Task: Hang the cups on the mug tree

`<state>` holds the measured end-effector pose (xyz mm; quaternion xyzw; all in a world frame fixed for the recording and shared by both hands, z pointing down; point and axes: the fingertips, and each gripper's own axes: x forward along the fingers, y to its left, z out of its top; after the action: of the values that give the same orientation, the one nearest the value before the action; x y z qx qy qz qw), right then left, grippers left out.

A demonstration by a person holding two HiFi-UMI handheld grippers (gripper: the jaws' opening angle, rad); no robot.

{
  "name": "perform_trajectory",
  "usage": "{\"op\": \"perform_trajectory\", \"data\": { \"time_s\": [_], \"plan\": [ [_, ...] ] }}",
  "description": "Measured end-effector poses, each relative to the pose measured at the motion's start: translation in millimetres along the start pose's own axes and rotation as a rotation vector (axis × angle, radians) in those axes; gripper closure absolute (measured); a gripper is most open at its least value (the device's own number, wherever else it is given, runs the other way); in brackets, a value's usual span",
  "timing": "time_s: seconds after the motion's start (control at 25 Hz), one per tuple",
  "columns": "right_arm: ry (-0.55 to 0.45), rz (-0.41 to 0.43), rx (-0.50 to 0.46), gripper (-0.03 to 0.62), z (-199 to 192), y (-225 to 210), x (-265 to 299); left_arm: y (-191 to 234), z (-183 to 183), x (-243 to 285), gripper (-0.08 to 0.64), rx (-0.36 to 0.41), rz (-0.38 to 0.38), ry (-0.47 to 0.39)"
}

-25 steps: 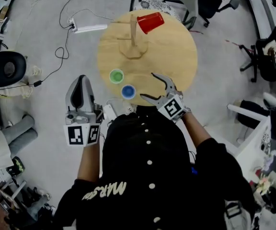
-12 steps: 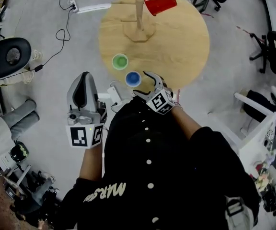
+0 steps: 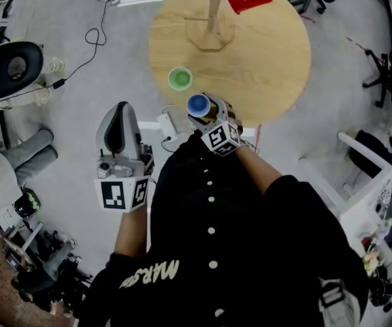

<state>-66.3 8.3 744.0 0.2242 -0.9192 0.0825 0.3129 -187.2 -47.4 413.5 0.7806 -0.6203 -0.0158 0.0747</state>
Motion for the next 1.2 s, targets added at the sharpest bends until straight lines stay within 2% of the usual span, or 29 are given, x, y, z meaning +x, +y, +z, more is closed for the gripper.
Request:
{"op": "perform_trajectory", "data": {
  "time_s": [0.04,0.08,0.12,0.4,0.56,0.76,0.96,1.08,1.2],
  "plan": [
    [0.003,-0.013,0.003,0.249,0.8,-1.4,2.4,2.4,-1.0,0.0,0.558,-0.001,0.001,0.001],
    [0.006,-0.027,0.004,0.309,1.3,-3.6,4.1,4.1,-2.0,0.2,0.558,-0.002,0.002,0.003],
    [0.008,-0.039,0.006,0.321,1.1,-5.7,5.2,4.8,-3.1,0.6,0.558,-0.002,0.002,0.004],
    [0.014,-0.057,0.049,0.324,1.6,-13.2,-1.3,-0.8,-2.1,4.2,0.558,-0.004,-0.015,-0.009],
    [0.008,-0.075,0.139,0.325,12.8,-36.5,-15.8,-11.8,11.3,8.3,0.558,-0.005,-0.039,-0.046],
    [-0.009,-0.059,0.234,0.324,52.5,-86.5,-35.7,-27.3,35.0,12.3,0.558,-0.006,-0.071,-0.097],
    [-0.054,-0.001,0.311,0.322,120.0,-136.7,-56.9,-38.3,52.3,17.5,0.558,-0.008,-0.093,-0.139],
    [-0.038,0.044,0.400,0.321,140.1,-152.0,-60.1,-42.2,58.4,19.6,0.558,-0.001,-0.096,-0.151],
    [0.015,0.061,0.425,0.321,150.5,-158.4,-57.2,-42.9,62.6,18.0,0.558,-0.004,-0.095,-0.157]
  ]
}}
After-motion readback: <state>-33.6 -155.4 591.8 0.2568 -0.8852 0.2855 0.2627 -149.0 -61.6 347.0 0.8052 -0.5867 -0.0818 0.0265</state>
